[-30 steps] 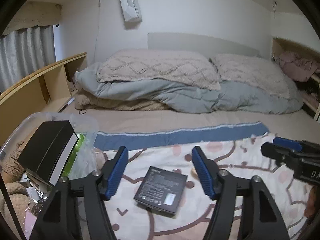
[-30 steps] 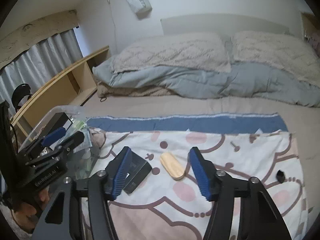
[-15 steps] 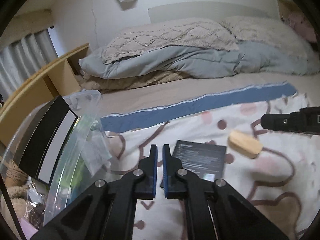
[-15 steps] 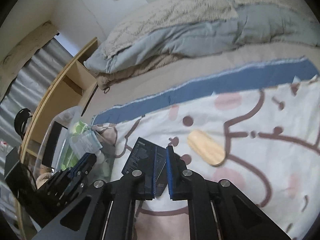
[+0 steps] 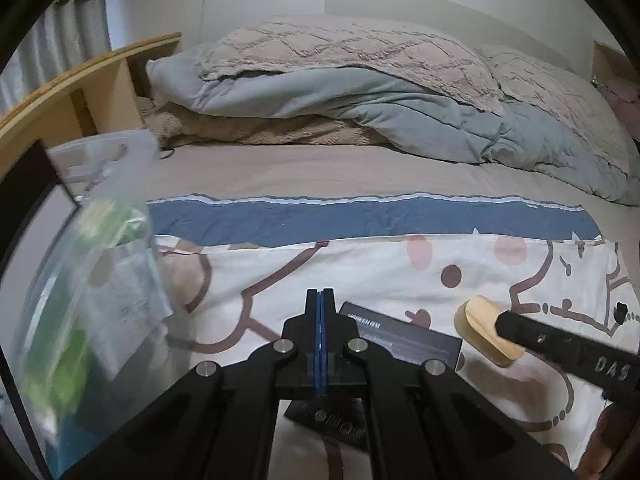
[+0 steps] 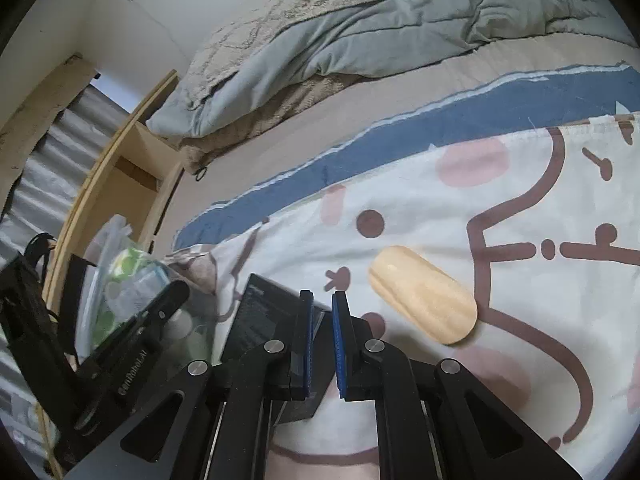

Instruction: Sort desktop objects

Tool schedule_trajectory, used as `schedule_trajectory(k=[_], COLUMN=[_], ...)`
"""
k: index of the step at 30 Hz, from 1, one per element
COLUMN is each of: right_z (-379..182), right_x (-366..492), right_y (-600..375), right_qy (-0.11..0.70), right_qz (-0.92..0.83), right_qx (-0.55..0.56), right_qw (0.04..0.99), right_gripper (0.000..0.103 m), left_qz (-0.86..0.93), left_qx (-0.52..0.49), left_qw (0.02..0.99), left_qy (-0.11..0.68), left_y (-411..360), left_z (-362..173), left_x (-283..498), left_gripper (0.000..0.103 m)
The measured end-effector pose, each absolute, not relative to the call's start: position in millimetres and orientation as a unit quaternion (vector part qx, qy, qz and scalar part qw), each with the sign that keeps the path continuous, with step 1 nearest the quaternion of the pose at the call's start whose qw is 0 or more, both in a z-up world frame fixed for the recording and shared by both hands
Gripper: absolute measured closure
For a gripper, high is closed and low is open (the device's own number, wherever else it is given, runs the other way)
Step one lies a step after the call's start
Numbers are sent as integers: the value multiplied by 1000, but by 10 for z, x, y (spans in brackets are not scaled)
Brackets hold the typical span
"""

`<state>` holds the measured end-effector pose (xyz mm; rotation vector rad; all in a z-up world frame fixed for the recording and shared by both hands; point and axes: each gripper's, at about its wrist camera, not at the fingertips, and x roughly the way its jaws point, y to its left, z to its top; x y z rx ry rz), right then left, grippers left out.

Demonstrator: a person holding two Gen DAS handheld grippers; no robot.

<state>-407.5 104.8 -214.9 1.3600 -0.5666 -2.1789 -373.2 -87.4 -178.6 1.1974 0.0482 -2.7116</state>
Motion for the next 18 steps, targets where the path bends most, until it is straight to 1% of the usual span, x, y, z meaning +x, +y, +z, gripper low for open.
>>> schedule_trajectory(k=[5, 9, 13, 18], right_z=[-2231, -2291, -2368, -2404], right_x=[-4175, -4293, -4332, -4200], right_y=[989, 895, 696, 552], right_qy=[-191, -200, -160, -114], right_qz=[-805, -805, -803, -785], right_qx=[497, 485, 492, 506], right_qw=[261, 276, 295, 337], right_gripper=[93, 93, 93, 93], left_qz=[-906, -898, -898, -893], left_qx=[413, 424, 427, 436], left_qw=[68, 55, 53, 47], left_qy=[64, 106, 92, 101], left_y=[-1001, -1092, -1049, -1094], left_z=[-1853, -1887, -1896, -1945], left_x=[-3849, -3888, -3899, -3937], left_gripper=[102, 102, 102, 102])
